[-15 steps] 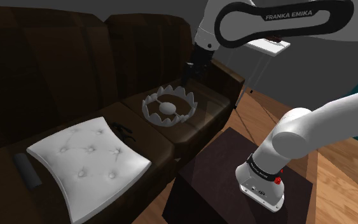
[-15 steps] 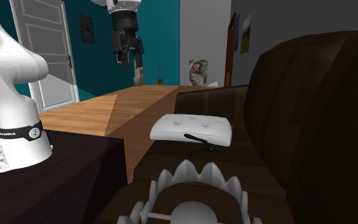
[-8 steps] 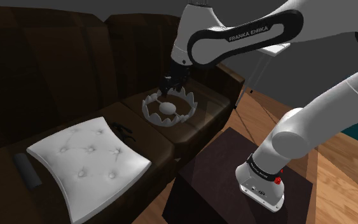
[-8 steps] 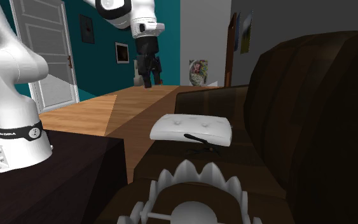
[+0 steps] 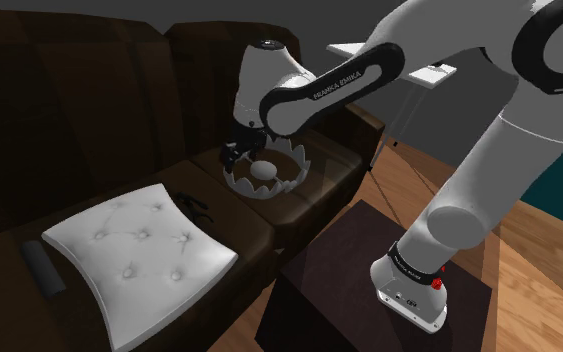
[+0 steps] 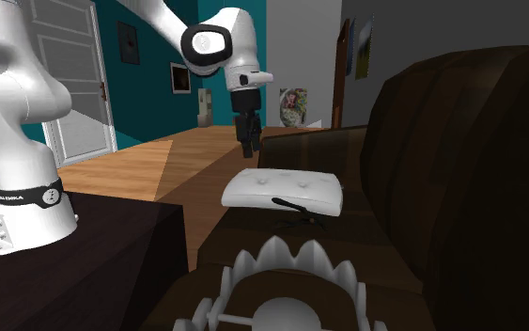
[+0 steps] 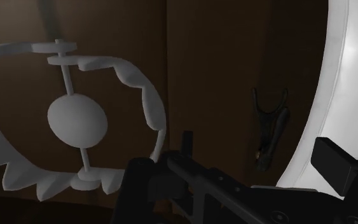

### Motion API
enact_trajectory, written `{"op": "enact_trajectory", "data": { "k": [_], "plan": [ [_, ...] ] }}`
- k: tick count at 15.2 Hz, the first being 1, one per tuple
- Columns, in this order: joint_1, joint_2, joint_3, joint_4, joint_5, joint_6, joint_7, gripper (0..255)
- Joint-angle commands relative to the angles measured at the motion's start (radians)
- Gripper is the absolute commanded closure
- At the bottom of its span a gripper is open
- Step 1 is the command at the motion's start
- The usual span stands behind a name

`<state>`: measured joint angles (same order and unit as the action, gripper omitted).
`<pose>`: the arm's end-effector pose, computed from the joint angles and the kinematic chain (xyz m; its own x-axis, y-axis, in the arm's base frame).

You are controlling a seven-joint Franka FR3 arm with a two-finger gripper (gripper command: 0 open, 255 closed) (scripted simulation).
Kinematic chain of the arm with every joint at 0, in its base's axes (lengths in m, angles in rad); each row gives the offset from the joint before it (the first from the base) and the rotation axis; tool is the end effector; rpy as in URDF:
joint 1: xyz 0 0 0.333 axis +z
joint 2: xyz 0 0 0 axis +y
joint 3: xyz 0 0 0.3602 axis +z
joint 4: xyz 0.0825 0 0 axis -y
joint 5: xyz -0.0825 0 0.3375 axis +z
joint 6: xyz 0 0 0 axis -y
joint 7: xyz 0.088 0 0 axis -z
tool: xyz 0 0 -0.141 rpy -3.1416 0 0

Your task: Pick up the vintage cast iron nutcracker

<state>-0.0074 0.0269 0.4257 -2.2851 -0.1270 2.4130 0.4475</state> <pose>0.4574 0.1986 0.3937 0.9901 0.0620 0.1257 0.0585 -0.9978 0.0313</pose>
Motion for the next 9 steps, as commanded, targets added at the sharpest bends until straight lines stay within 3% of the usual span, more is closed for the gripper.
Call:
{"op": "enact_trajectory", "data": {
  "k": [1,9],
  "plan": [
    [0.011,0.096,0.004,0.057,-0.077,0.024,0.063,0],
    [0.134,0.427,-0.064,0.304,-0.305,0.053,0.234,0]
  ]
}}
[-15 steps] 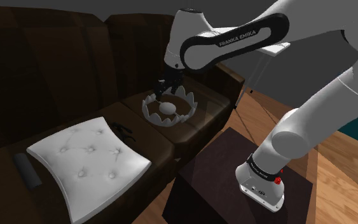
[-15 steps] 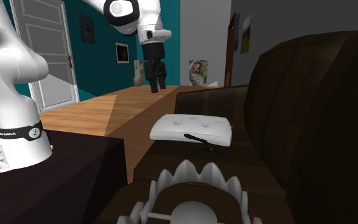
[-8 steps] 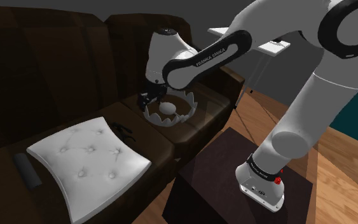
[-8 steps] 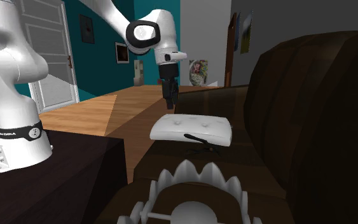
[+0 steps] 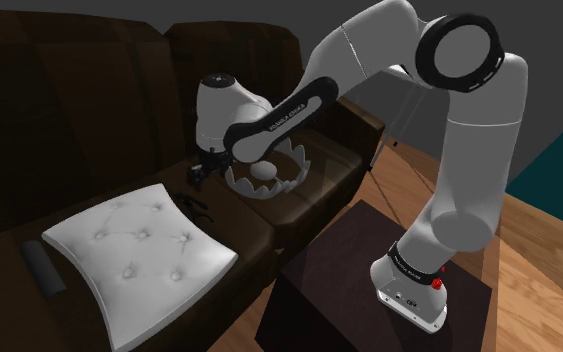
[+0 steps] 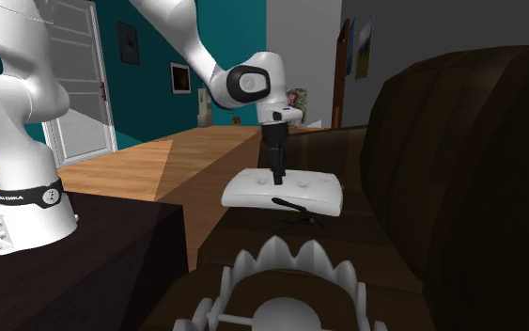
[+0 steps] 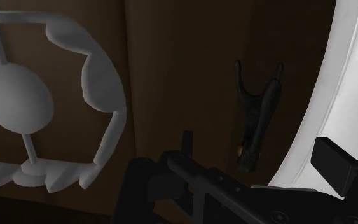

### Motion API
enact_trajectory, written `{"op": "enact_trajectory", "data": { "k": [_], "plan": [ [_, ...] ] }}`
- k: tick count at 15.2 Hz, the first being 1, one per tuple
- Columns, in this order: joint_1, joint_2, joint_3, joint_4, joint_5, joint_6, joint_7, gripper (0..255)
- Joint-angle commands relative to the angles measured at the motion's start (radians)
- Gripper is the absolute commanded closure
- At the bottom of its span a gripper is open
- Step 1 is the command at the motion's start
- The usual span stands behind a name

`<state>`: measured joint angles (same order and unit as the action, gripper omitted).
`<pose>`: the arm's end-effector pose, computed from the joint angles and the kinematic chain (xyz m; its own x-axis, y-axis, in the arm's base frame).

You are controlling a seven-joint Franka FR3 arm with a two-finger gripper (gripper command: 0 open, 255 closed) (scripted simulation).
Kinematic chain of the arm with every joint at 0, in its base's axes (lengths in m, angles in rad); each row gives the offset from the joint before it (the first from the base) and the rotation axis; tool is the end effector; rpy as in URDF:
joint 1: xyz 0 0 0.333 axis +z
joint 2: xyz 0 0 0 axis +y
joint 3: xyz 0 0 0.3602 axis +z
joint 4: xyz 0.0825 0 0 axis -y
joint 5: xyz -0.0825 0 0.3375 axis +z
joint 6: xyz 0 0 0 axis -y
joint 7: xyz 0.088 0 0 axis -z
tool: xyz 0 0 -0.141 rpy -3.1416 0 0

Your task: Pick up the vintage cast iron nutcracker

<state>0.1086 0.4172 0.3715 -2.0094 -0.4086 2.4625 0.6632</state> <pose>0.5419 0.2578 0.3059 0.9869 0.0953 0.1302 0.0876 -0.9941 0.0635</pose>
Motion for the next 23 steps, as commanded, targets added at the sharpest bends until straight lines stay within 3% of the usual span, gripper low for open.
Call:
{"op": "enact_trajectory", "data": {
  "k": [1,4,14,15,23],
  "plan": [
    [0.035,0.077,-0.021,0.065,-0.042,0.002,0.031,0],
    [0.087,0.196,-0.052,0.182,-0.086,-0.007,0.057,0],
    [0.112,0.276,-0.086,0.201,-0.125,0.052,0.090,0],
    [0.111,0.276,-0.086,0.202,-0.124,0.052,0.089,255],
    [0.112,0.277,-0.086,0.203,-0.124,0.052,0.089,255]
  ]
}}
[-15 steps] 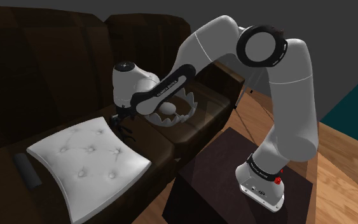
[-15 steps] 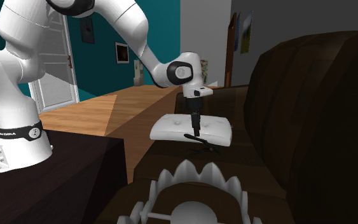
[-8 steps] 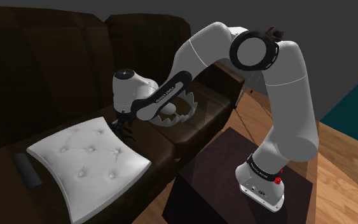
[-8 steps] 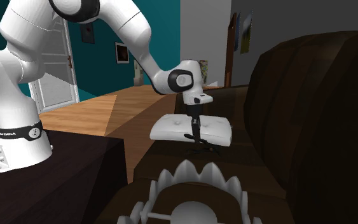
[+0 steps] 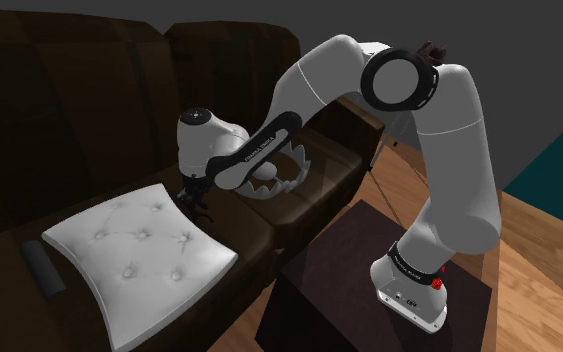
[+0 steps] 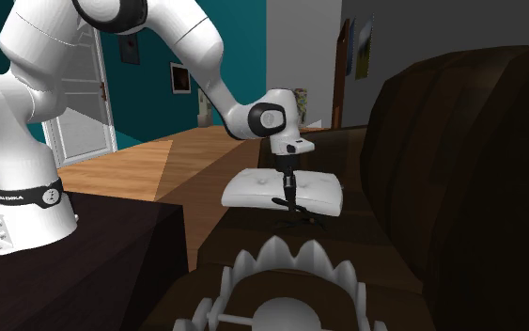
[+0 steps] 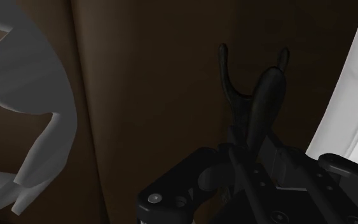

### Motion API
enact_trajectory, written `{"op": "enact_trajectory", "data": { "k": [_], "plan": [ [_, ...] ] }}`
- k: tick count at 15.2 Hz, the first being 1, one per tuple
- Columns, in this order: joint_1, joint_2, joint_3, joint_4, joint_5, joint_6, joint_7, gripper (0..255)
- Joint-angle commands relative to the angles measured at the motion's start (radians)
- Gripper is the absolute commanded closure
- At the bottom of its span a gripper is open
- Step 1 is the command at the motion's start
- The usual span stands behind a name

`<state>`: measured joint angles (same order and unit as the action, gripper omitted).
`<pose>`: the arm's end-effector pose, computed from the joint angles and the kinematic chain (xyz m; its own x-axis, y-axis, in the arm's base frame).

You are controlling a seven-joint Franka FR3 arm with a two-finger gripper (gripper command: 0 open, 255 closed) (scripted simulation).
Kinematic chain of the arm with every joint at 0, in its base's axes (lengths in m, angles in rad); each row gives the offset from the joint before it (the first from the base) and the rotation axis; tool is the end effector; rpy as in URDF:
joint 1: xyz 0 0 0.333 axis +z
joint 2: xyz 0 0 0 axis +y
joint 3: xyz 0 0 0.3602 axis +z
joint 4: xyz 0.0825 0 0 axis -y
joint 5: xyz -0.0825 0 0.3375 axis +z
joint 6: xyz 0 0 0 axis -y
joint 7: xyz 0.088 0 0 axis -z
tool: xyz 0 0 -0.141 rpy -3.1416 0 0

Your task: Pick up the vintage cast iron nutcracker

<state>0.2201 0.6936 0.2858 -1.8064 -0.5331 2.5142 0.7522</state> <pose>0.5856 0.2954 0.2117 0.9844 0.1152 0.1332 0.1047 -0.9910 0.0836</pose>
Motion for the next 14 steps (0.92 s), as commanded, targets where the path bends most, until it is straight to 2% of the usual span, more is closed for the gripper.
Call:
{"op": "enact_trajectory", "data": {
  "k": [1,14],
  "plan": [
    [0.000,-0.001,0.000,-0.001,0.000,0.000,0.001,255],
    [-0.038,-0.128,0.055,-0.021,0.067,-0.104,-0.056,255]
  ]
}}
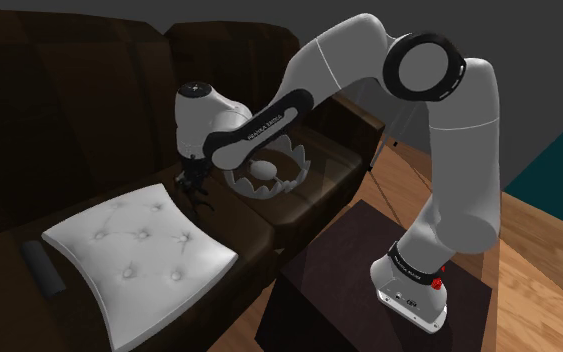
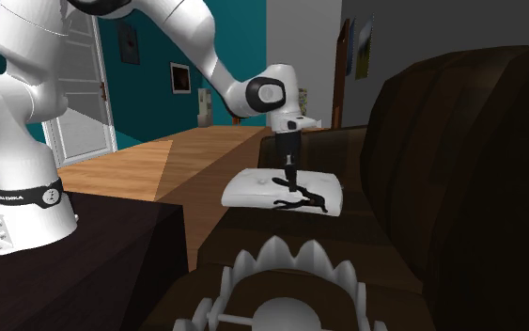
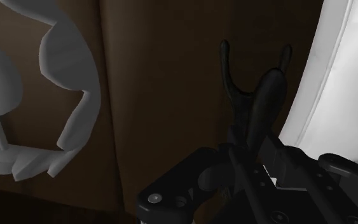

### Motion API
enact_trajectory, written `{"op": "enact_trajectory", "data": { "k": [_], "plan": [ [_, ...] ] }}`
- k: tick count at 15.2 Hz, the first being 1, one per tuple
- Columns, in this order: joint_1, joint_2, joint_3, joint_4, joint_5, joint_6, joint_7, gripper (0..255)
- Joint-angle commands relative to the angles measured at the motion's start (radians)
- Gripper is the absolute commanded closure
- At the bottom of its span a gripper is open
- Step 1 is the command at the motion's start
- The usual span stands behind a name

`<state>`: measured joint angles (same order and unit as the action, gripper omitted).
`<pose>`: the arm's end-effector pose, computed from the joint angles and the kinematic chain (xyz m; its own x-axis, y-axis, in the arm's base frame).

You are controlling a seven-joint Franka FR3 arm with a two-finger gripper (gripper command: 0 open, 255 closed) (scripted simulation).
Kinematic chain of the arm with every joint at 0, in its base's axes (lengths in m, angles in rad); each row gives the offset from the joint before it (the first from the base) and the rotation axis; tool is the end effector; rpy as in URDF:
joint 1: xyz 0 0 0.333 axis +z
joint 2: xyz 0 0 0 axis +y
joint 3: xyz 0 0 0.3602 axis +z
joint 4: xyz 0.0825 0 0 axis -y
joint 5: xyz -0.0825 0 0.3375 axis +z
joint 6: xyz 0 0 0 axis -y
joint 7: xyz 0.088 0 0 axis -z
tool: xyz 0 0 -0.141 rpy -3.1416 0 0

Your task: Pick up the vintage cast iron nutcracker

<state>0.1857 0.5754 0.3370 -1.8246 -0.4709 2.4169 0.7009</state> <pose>0.5785 0.2926 0.2753 0.9844 0.1151 0.1330 0.1046 -0.9910 0.0835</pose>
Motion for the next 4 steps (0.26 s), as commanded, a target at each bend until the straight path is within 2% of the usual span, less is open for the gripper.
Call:
{"op": "enact_trajectory", "data": {
  "k": [1,4],
  "plan": [
    [-0.006,-0.019,0.008,-0.003,0.011,-0.015,-0.009,255],
    [-0.009,-0.029,0.012,-0.003,0.017,-0.025,-0.014,255]
  ]
}}
